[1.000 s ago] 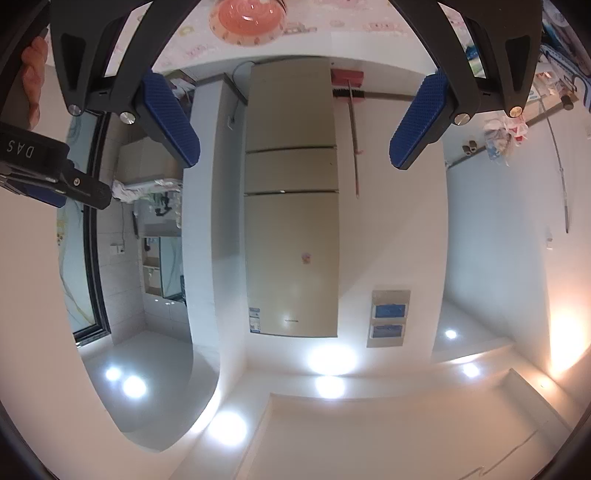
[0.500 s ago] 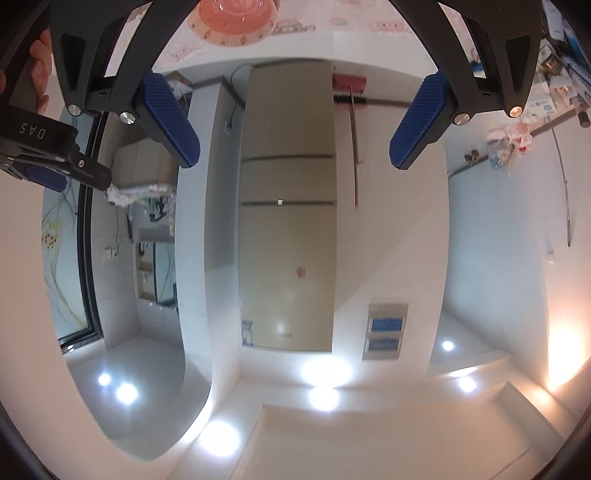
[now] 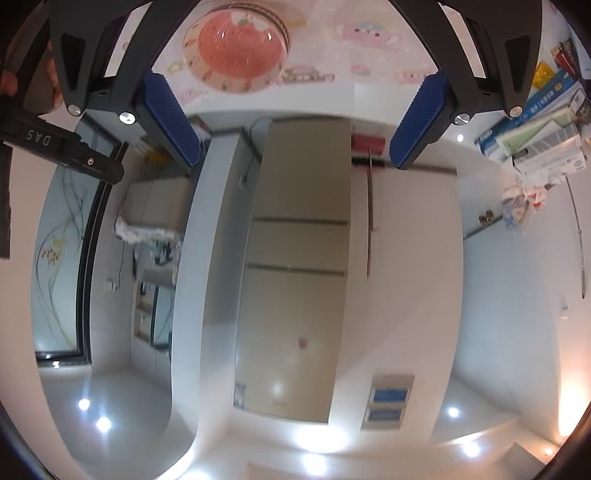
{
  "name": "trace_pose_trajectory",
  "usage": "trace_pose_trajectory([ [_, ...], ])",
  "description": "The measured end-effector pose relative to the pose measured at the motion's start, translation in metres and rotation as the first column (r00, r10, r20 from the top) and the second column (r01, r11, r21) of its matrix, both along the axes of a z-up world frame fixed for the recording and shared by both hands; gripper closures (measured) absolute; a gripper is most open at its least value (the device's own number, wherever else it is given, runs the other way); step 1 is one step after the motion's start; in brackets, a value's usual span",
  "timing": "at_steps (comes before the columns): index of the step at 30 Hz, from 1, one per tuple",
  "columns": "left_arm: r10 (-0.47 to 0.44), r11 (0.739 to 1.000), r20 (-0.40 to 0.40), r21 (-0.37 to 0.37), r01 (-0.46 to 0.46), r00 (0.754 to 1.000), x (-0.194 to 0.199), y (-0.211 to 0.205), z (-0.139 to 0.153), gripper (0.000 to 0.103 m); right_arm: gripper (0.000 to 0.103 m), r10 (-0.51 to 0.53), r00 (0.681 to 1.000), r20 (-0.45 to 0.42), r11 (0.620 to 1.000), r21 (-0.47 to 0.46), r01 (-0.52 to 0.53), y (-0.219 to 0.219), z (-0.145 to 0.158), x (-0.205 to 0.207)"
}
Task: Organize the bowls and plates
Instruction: 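Move both tools toward the stacked pink strawberry bowls, then close both tools on the rim of the bowl stack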
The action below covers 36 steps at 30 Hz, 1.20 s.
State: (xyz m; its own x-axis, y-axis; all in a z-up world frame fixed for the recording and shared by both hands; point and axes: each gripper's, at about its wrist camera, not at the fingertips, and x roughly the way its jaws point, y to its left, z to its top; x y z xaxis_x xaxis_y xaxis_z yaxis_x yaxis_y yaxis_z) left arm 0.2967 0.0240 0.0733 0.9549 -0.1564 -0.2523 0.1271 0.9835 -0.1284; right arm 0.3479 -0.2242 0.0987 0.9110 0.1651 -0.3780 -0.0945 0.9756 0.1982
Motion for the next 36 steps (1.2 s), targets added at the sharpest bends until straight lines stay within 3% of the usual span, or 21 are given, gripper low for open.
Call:
trace_pose_trajectory([
  [4, -0.016, 1.0, -0.12, 0.0, 0.016, 0.993, 0.018, -0.002, -0.016, 0.0, 0.0, 0.049, 0.994, -0.098, 0.999, -0.001, -0.049, 0.01, -0.019, 0.017],
  [6, 0.011, 0.999, -0.233, 0.046, 0.0, 0.973, 0.032, -0.007, -0.025, 0.0, 0.0, 0.04, 0.992, -0.123, 0.999, 0.019, -0.038, 0.012, -0.028, 0.023],
  [8, 0.041, 0.998, -0.292, 0.058, -0.025, 0.956, 0.041, -0.008, -0.034, 0.0, 0.0, -0.001, 0.99, -0.145, 0.999, 0.033, 0.006, 0.009, -0.037, 0.029],
  [12, -0.038, 0.999, -0.401, 0.013, 0.047, 0.915, 0.055, -0.012, -0.052, 0.0, 0.0, 0.079, 0.963, -0.258, 0.995, 0.08, -0.06, 0.006, -0.063, 0.051],
  [16, -0.116, 0.993, -0.461, -0.044, 0.108, 0.88, 0.065, -0.016, -0.068, 0.0, 0.0, 0.099, 0.92, -0.38, 0.992, 0.11, -0.061, 0.006, -0.09, 0.067],
  [20, -0.159, 0.987, -0.524, -0.093, 0.13, 0.837, 0.073, -0.018, -0.085, 0.0, 0.0, 0.19, 0.878, -0.439, 0.966, 0.241, -0.089, -0.004, -0.111, 0.078],
  [24, -0.213, 0.97, -0.574, -0.224, 0.098, 0.791, 0.081, -0.007, -0.099, 0.001, 0.0, 0.277, 0.828, -0.487, 0.928, 0.36, -0.099, -0.008, -0.132, 0.087],
  [27, -0.28, 0.936, -0.595, -0.344, 0.076, 0.754, 0.085, 0.004, -0.111, 0.001, 0.007, 0.325, 0.792, -0.517, 0.904, 0.415, -0.1, -0.007, -0.149, 0.093],
  [30, -0.327, 0.905, -0.608, -0.422, 0.055, 0.723, 0.087, 0.01, -0.119, 0.011, 0.013, 0.346, 0.76, -0.549, 0.904, 0.413, -0.113, 0.001, -0.162, 0.096],
  [32, -0.353, 0.891, -0.616, -0.451, 0.052, 0.704, 0.088, 0.014, -0.124, 0.02, 0.022, 0.362, 0.739, -0.567, 0.901, 0.416, -0.123, 0.006, -0.169, 0.097],
  [36, -0.384, 0.881, -0.62, -0.467, 0.071, 0.684, 0.089, 0.01, -0.127, 0.025, 0.03, 0.404, 0.699, -0.59, 0.883, 0.451, -0.129, 0.014, -0.182, 0.1],
])
